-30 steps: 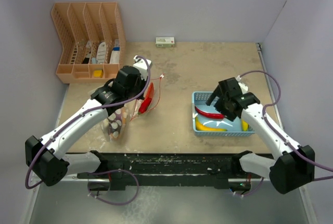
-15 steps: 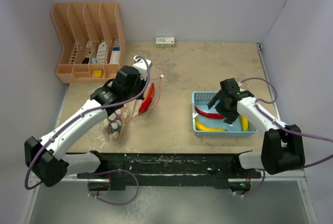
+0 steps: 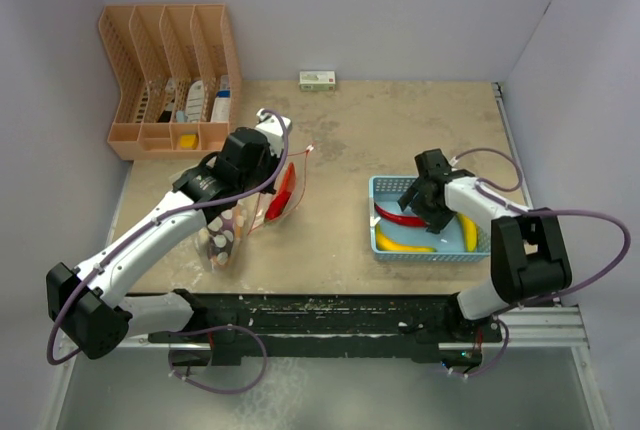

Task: Place the food in the zip-top bag and seal the zipper
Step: Pick up the fake vegetable from the bin.

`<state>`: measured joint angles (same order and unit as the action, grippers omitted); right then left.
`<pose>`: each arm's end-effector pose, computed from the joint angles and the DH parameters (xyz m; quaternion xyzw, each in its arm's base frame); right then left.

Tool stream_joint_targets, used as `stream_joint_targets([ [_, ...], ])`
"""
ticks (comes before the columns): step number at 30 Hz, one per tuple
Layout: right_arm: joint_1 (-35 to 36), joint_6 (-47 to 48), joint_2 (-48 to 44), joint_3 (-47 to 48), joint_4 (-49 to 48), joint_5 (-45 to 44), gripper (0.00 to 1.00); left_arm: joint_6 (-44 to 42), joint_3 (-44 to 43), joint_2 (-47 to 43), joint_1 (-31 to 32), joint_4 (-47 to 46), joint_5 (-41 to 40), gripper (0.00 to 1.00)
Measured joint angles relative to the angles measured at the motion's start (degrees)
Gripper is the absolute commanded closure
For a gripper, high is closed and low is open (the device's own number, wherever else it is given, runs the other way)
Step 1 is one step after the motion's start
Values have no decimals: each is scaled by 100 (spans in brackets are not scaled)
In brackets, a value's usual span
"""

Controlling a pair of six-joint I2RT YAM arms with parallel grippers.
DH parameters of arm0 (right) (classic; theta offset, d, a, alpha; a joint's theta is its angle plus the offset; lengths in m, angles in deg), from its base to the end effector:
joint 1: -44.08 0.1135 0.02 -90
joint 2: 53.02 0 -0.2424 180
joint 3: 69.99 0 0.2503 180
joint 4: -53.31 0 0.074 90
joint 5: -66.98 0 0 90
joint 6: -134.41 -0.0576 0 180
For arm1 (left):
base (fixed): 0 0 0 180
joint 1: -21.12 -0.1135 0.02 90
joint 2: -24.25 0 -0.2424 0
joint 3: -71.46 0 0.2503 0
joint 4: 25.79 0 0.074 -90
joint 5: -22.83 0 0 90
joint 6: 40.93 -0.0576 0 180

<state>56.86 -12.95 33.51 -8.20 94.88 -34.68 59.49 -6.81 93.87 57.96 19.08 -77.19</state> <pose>0.2806 0.0517 0.1313 0.3886 0.8930 0.0360 0.2243 0.2369 -0.1650 0.3011 0.1646 0.8740 -0.1092 0.4440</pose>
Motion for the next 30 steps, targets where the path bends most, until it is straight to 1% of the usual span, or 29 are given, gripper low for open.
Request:
stream_joint_targets([
  [2, 0, 0, 22, 48, -61, -98, 34, -7, 0, 0, 0, 0, 0, 100],
  [5, 0, 2, 26, 133, -131, -317, 54, -9, 0, 0, 0, 2, 0, 100],
  [7, 0, 9, 20, 168, -138, -474, 67, -9, 0, 0, 0, 2, 0, 100],
  [8, -7, 11, 7, 179, -149, -568, 76, -9, 0, 0, 0, 4, 0, 100],
  [9, -11, 13, -24, 179, -153, -656, 80, -9, 0, -2, 0, 7, 0, 100],
  [13, -11, 59, -286, 170, -133, -835, 86, -9, 0, -9, 0, 17, 0, 100],
  [15, -9, 98, -544, 125, -138, -887, 98, -9, 0, -24, 0, 31, 0, 100],
  [16, -9, 116, -667, 103, -131, -916, 100, -9, 0, -33, 0, 35, 0, 100],
  [25, -9, 509, -1832, -22, 57, -1016, 100, -9, 0, -66, 0, 39, 0, 100],
  [30, 118, 815, -3029, 155, 83, -831, 100, -9, 0, -39, 0, 37, 0, 100],
])
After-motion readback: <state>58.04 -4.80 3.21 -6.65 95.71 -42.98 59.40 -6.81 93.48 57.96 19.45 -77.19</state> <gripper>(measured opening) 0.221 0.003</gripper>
